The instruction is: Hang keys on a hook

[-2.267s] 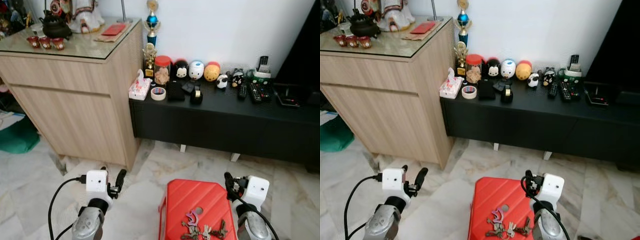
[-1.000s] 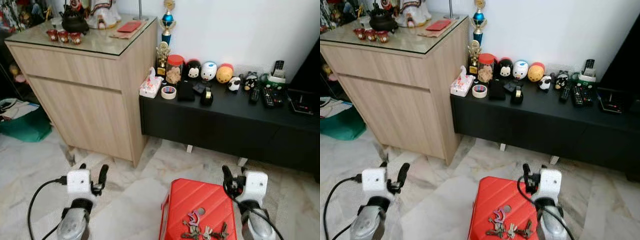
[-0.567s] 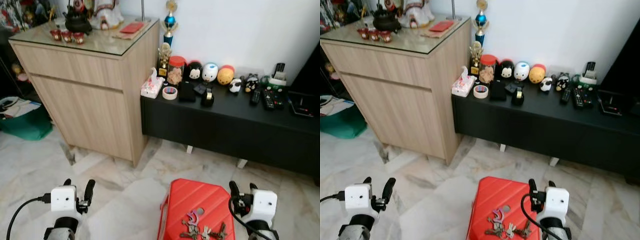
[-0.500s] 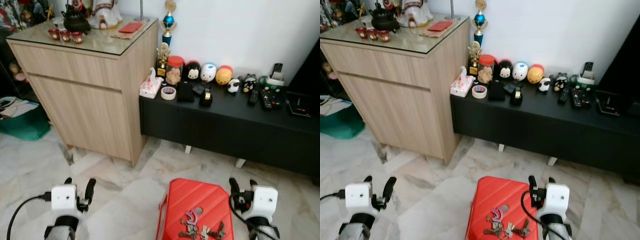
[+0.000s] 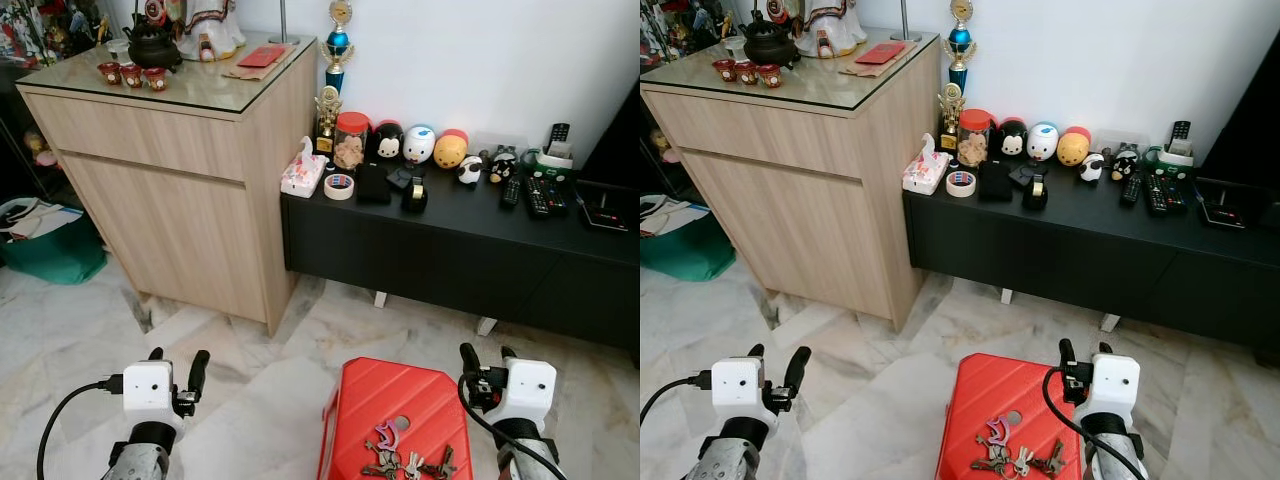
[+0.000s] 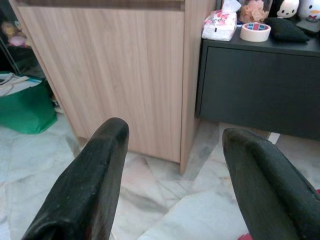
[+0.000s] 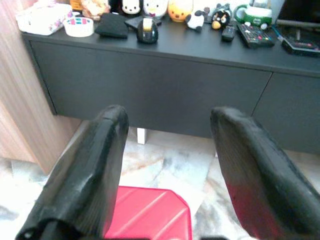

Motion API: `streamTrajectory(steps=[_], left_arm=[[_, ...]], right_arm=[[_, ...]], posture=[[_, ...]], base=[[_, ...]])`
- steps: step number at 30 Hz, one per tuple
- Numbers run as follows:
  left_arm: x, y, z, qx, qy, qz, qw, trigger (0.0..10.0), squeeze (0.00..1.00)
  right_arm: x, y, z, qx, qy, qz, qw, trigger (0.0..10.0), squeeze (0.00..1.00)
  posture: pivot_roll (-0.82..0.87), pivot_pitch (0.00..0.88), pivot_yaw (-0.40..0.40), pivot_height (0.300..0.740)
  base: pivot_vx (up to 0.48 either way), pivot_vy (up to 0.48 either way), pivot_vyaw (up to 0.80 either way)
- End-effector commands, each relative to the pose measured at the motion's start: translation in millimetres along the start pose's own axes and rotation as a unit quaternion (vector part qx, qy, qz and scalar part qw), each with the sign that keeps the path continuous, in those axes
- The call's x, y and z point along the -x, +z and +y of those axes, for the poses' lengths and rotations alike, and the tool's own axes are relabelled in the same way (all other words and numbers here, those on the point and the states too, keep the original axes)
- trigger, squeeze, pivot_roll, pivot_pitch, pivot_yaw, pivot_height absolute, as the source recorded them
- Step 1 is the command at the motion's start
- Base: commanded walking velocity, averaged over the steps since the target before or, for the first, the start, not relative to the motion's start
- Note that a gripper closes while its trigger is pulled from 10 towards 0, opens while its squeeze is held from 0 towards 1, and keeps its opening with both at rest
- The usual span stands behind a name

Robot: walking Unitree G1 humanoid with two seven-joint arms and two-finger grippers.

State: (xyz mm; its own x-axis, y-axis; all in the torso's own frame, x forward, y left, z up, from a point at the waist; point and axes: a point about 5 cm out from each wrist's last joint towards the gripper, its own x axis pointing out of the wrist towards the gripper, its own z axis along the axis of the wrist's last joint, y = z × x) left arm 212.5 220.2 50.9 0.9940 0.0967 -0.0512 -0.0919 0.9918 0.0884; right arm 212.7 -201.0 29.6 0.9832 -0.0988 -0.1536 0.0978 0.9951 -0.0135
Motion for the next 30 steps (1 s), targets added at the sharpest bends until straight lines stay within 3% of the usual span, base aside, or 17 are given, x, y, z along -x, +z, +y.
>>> streamTrajectory(steps=[1,7,13,20,24,30], left_arm=[[0.9,-0.6,4.2,-0.008,0.009,-0.001,1.000,10.0,0.00],[3.3,2.3,2.2,-0.006,0.003,-0.002,1.000,10.0,0.00],[4.6,0.7,-2.4,-0.003,-0.004,0.001,1.000,10.0,0.00],[3.7,0.9,-7.2,-0.008,-0.019,-0.001,1.000,10.0,0.00],[5.9,1.5,-5.2,-0.007,-0.015,-0.001,1.000,10.0,0.00],[7.8,0.8,-3.8,-0.009,-0.012,0.003,1.000,10.0,0.00]], right_arm=[[3.2,1.1,2.9,0.003,0.017,0.002,1.000,10.0,0.00],[-0.9,5.9,5.3,0.004,0.045,0.000,0.999,10.0,0.00],[-4.0,6.5,-3.0,-0.005,0.001,0.003,1.000,10.0,0.00],[-4.6,6.1,11.8,0.009,0.044,0.012,0.999,10.0,0.00],[-4.7,2.9,12.1,0.015,0.045,0.027,0.999,10.0,0.00],[-9.4,2.9,11.5,0.009,0.033,0.031,0.999,10.0,0.00]], posture=[[0.06,0.000,-0.062,0.740],[0.06,0.000,-0.058,0.740],[0.06,0.000,-0.048,0.740],[0.07,0.000,-0.064,0.740],[0.09,0.000,-0.067,0.740],[0.09,0.000,-0.067,0.701]], base=[[0.000,0.000,0.00],[0.000,0.000,0.00],[0.000,0.000,0.00],[0.000,0.000,0.00],[0.000,0.000,0.00],[0.000,0.000,0.00]])
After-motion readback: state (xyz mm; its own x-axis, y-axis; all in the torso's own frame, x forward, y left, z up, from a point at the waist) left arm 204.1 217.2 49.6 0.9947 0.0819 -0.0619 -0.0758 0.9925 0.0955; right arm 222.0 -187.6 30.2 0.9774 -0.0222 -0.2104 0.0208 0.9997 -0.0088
